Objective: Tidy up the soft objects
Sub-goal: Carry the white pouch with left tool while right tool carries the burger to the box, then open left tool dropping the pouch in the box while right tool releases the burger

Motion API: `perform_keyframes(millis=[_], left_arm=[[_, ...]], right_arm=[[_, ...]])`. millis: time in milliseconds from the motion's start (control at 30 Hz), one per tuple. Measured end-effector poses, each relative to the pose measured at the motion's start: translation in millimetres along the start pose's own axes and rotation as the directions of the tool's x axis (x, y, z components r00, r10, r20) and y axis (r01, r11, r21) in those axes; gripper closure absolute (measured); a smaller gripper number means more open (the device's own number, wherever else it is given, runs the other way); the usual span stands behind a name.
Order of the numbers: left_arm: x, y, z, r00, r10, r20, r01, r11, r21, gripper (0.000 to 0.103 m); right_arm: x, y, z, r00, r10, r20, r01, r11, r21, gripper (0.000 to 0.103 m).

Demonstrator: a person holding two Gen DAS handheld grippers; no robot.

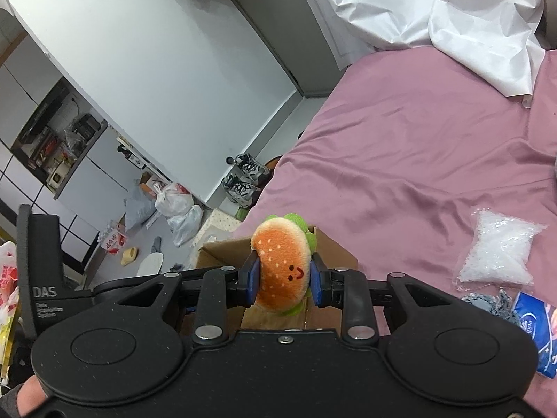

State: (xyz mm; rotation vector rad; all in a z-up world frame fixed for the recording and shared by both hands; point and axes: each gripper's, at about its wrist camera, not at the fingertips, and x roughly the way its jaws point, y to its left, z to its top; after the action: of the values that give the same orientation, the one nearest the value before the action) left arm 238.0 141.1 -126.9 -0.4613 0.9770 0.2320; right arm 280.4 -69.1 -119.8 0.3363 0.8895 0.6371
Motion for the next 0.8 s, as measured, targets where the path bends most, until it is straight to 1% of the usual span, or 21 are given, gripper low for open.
perform_keyframes(millis=[100,167,233,367,433,500,567,633,700,800], left_arm=[[-8,2,2,1.000,-0.011,0.020,0.011,1.000,0.005,0.043],[-13,3,4,0.999,-0.023,0.024,0.023,1.000,0.006,0.033],[-17,4,5,0.999,-0.029,0.030,0.029,1.000,0.004,0.028],[-31,10,8,0.997,-0.047,0.066,0.047,0.999,-0.001,0.027],[-38,11,9,0.995,-0.031,0.091,0.032,1.000,-0.001,0.027],[-44,14,10,0.993,-0.013,0.114,0.014,1.000,-0.010,0.027],[-49,18,10,0.991,0.007,0.130,-0.004,1.000,-0.021,0.026],[-55,23,9,0.988,0.008,0.151,-0.005,1.000,-0.022,0.026],[-63,23,8,0.984,0.002,0.176,-0.001,1.000,-0.004,0.026],[-71,21,6,0.979,0.019,0.204,-0.024,0.999,0.024,0.025]], right_arm=[[3,1,1,1.000,-0.004,-0.004,0.004,1.000,-0.002,0.074],[5,2,1,1.000,-0.013,-0.005,0.013,1.000,0.003,0.073],[7,4,1,1.000,-0.020,-0.005,0.020,1.000,0.004,0.072],[8,8,1,1.000,-0.026,-0.003,0.026,1.000,0.001,0.070],[9,9,0,1.000,-0.030,0.000,0.030,1.000,0.000,0.068],[9,10,0,0.999,-0.032,0.005,0.032,0.999,0.005,0.063],[9,10,0,1.000,-0.029,0.007,0.029,1.000,0.005,0.051],[7,10,0,1.000,-0.026,0.019,0.026,1.000,-0.003,0.048],[4,10,1,0.999,-0.029,0.024,0.029,1.000,-0.002,0.044],[-2,10,2,0.999,-0.038,0.035,0.037,0.999,0.003,0.036]])
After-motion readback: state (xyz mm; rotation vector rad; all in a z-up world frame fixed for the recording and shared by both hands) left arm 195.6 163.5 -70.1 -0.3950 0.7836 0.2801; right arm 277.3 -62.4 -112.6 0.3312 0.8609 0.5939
